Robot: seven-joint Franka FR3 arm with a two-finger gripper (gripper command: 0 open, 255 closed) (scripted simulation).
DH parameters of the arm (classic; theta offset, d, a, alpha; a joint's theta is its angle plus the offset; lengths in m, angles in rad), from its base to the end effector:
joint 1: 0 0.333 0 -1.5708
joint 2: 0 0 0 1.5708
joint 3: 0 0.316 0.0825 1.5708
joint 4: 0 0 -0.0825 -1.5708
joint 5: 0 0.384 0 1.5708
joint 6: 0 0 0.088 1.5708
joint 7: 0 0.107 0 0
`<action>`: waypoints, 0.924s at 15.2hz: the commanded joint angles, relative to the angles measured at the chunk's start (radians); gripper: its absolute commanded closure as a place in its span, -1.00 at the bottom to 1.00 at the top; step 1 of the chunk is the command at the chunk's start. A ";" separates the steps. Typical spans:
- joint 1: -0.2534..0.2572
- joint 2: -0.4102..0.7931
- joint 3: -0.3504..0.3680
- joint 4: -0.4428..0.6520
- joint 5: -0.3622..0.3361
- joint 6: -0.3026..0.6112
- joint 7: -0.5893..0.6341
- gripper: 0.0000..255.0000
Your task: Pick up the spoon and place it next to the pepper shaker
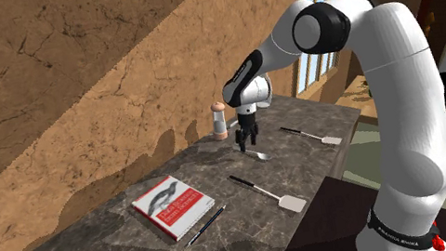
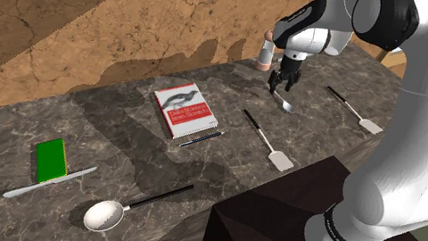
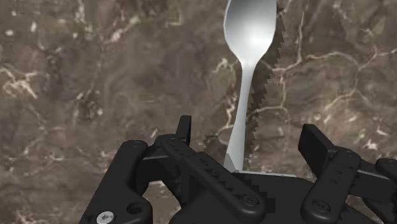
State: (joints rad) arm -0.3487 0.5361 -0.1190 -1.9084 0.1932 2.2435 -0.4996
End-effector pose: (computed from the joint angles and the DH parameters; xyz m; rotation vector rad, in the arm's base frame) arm 0.5459 -0.2672 0.2008 -2.9738 0.1381 0.2026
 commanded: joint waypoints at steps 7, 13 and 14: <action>-0.001 -0.062 -0.012 0.045 -0.019 -0.107 0.012 -1.00; -0.001 -0.062 -0.012 0.045 -0.019 -0.107 0.012 -1.00; -0.001 -0.062 -0.012 0.045 -0.019 -0.107 0.012 -1.00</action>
